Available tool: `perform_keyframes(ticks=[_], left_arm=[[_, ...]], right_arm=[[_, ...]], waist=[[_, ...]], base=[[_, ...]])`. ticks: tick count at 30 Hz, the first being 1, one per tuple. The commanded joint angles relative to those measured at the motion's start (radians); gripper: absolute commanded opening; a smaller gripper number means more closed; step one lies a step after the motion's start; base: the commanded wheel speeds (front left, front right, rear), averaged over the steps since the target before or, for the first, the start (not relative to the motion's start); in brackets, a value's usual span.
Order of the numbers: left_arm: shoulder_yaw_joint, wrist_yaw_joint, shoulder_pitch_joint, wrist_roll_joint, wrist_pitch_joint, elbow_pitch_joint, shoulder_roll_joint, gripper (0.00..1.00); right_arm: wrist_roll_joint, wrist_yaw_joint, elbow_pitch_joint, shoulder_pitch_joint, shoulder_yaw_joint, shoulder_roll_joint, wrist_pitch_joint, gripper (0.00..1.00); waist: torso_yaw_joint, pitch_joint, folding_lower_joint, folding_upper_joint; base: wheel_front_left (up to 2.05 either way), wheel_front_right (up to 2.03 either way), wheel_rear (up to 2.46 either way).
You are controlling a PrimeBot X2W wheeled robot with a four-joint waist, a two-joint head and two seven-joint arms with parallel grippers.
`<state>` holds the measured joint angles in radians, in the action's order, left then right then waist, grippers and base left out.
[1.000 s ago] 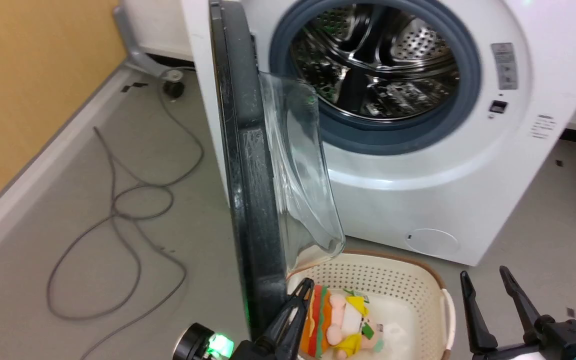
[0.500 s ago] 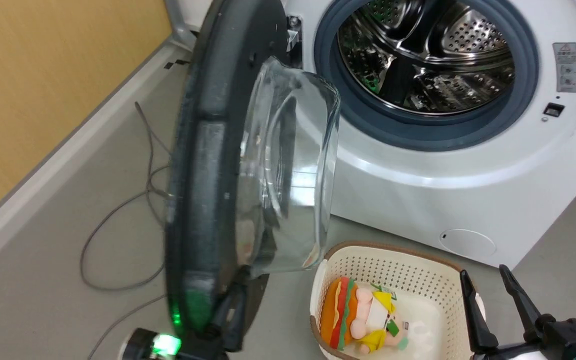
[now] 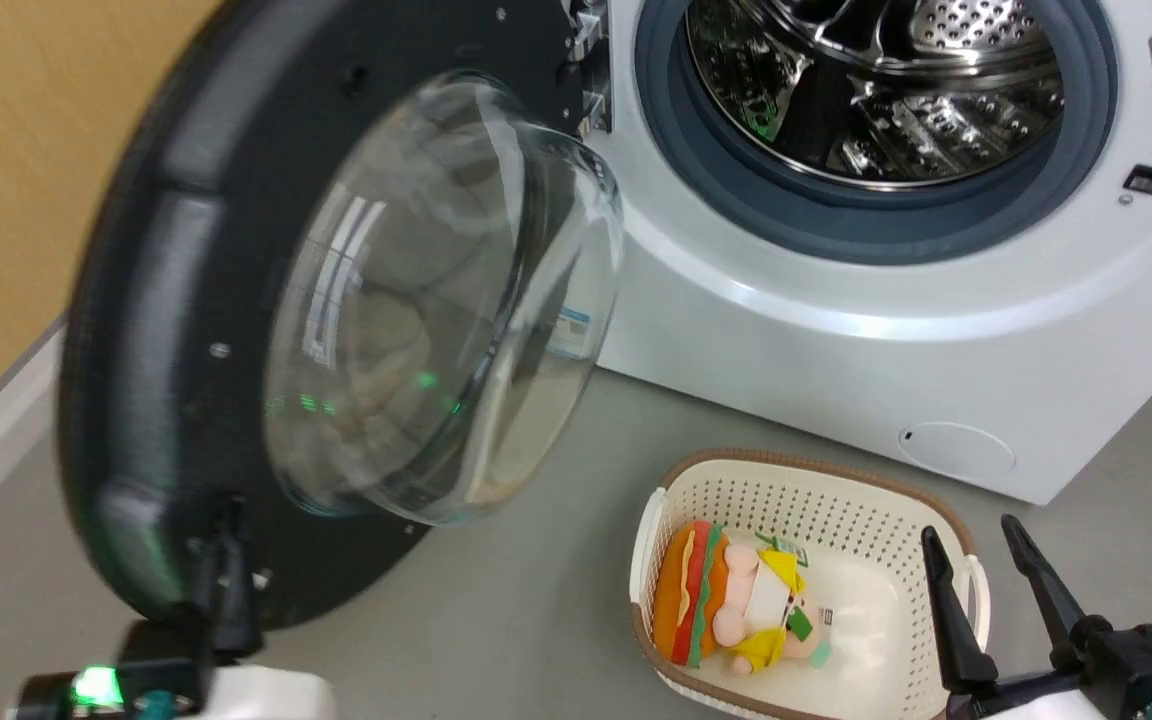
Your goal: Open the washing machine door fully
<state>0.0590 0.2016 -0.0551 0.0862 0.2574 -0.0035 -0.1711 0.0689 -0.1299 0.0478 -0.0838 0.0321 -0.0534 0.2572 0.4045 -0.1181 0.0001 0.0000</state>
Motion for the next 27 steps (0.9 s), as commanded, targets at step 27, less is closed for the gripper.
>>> perform_keyframes(ticks=[27], left_arm=[[-0.408, -0.082, 0.356, 0.082, 0.004, 0.323, -0.066, 0.0]], right_arm=[[-0.085, -0.001, -0.012, 0.112, 0.022, -0.005, 0.005, 1.0]], waist=[[-0.044, -0.175, -0.0001, 0.0]], base=[[0.0, 0.0, 0.0]])
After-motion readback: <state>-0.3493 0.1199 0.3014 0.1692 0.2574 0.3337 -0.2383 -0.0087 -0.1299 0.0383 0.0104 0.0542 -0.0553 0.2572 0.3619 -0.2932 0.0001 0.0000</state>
